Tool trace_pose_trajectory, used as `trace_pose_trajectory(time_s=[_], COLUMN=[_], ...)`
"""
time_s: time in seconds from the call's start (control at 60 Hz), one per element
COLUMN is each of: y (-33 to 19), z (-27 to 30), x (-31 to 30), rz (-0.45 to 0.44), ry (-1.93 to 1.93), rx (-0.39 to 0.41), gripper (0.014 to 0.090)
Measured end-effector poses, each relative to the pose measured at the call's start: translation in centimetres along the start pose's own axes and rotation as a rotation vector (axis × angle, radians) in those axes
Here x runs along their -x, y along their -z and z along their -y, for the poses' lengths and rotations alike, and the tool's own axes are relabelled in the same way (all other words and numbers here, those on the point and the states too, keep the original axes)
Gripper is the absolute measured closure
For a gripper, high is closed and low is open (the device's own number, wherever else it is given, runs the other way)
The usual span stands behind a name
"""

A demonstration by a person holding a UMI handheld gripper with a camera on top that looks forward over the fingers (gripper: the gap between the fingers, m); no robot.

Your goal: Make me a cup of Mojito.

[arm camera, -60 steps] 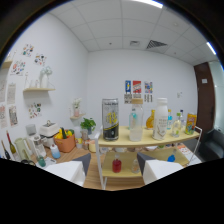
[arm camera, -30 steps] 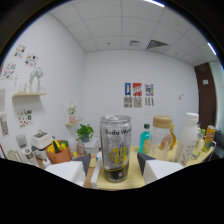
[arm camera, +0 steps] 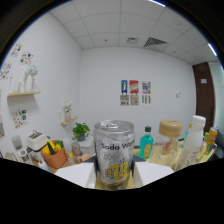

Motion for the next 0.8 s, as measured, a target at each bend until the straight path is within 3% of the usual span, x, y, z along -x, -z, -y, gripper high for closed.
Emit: trace_pose_trajectory(time_s=[0.183, 0.45, 0.617, 0.8], y=[1.8, 8.9, 11.7, 12.9], z=[0.0, -0.7, -5.9, -14.8], x=[0.2, -1.8, -5.1, -9.0], rz=[0.026, 0.029, -0.011, -0.067], ry=[0.003, -0.006, -0.040, -0.103], rx=[0.005, -0.032, 0.026, 0.151], gripper=[0.0531, 0.0531, 0.0533, 0.0533])
